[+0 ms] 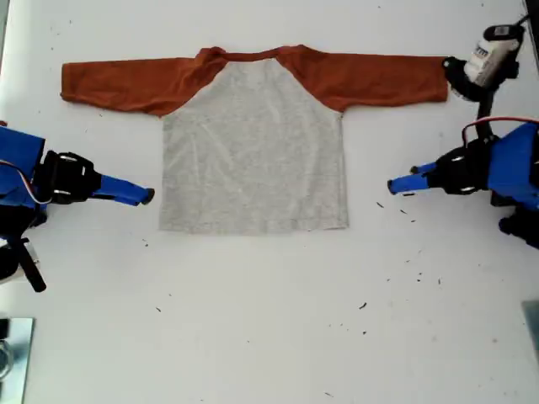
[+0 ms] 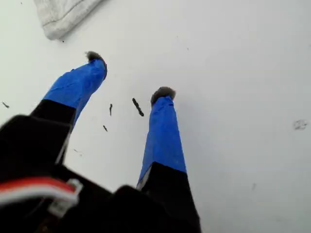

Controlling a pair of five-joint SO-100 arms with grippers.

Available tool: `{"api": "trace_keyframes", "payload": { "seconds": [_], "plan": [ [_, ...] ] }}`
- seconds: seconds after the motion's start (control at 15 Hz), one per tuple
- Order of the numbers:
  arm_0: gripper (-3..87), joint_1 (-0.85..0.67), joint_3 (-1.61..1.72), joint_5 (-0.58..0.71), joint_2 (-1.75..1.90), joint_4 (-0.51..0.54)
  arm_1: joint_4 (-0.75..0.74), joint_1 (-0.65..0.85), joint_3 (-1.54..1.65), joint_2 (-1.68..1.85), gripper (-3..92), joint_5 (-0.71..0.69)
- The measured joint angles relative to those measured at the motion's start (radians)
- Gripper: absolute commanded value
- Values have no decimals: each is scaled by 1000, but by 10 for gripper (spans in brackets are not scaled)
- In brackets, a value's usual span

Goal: Fold t shirt

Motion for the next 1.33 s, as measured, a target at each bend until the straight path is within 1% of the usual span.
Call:
{"api": "trace_keyframes", "payload": {
  "seconds": [0.07, 0.13, 0.2, 0.33, 0.4, 0.47, 0.53, 0.67, 0.73, 0.8, 0.87, 0.93, 1.0, 1.07, 1.13, 1.2, 1.33],
  "plan": [
    [120, 0, 0, 0, 0, 0, 0, -29, 0, 0, 171, 232],
    [120, 0, 0, 0, 0, 0, 0, -12, 0, 3, 36, 433],
    [120, 0, 0, 0, 0, 0, -2, -21, 0, 3, 35, 480],
    [120, 0, 0, 0, 0, 0, -18, -48, -5, 3, 36, 480],
    [120, -2, 0, 0, 0, 0, -18, -43, -38, 2, 36, 477],
    [140, -6, 0, 0, 0, 0, -17, -11, -112, -80, 36, 451],
    [173, -11, 0, 0, 0, 0, 5, 64, -253, -233, 36, 373],
    [173, -17, 0, 0, 0, 0, 164, 276, -670, -655, 45, 121],
    [177, -15, 0, 0, 0, 0, 250, 402, -890, -850, 132, -29],
    [217, -15, 0, 0, 0, 0, 311, 528, -1080, -1000, 246, -179],
    [237, -15, 0, 0, 0, 0, 330, 641, -1227, -1106, 299, -313],
    [250, -15, 0, 0, 0, 0, 330, 738, -1312, -1181, 320, -433],
    [234, -15, 0, 0, 0, 0, 314, 810, -1342, -1253, 324, -537],
    [192, -15, 0, 0, 0, 0, 245, 870, -1333, -1293, 319, -617],
    [140, -15, 0, 0, 0, 0, 149, 942, -1273, -1305, 315, -690],
    [115, -15, 0, 3, 0, 0, 52, 992, -1192, -1342, 315, -742],
    [1, 8, 0, 34, 0, 0, -170, 1028, -1026, -1428, 306, -796]
  ]
}}
